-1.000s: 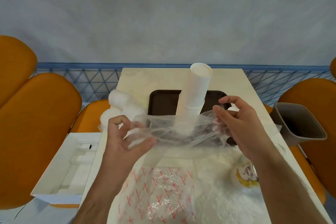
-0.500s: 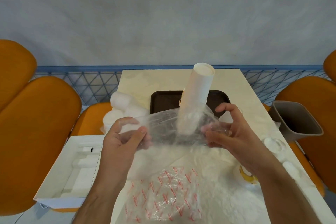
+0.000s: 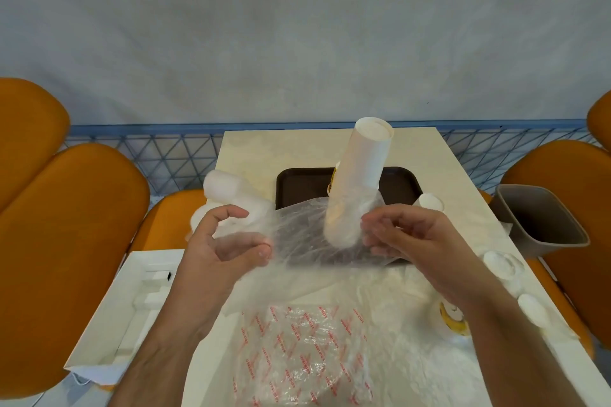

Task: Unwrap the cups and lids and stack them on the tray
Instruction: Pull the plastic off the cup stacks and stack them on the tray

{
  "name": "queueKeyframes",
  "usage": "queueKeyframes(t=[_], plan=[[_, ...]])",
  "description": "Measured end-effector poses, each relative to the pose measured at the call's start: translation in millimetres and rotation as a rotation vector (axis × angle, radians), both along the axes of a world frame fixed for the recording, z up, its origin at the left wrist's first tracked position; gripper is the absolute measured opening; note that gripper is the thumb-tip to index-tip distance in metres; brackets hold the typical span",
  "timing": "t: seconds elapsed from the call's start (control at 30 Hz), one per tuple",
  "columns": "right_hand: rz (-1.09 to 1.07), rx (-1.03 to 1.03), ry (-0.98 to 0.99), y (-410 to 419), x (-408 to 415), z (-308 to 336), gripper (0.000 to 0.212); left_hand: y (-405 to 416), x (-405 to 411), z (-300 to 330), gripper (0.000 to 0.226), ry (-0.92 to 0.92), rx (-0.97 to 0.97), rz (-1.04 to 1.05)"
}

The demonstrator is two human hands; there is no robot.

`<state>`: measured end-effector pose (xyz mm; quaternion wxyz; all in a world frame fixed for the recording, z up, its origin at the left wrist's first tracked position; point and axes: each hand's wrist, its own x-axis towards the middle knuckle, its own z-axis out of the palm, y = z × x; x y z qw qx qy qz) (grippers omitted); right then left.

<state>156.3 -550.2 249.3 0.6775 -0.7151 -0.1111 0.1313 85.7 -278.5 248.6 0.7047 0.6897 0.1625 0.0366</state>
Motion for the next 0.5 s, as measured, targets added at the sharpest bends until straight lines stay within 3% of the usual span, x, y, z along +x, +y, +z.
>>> queueKeyframes(t=[0.1, 0.27, 0.4, 0.47, 0.5], plan=[[0.010, -0.045, -0.035, 8, 4, -4, 0.021, 2, 1, 0, 0.055, 0.008, 0.005, -0.027], [0.236, -0.181, 0.008, -3, 4, 3, 0.069, 14, 2, -5, 0.055, -0.034, -0.086, 0.063], [0.331, -0.169, 0.024, -10, 5, 7, 0.098, 17, 3, -6, 0.041, -0.068, -0.213, 0.121], [0.323, -0.154, -0.006, -11, 4, 7, 0.096, 15, 4, -8, 0.033, -0.087, -0.202, 0.103], [0.284, -0.123, -0.003, -10, 4, 6, 0.084, 14, 5, -9, 0.033, -0.094, -0.171, 0.084]])
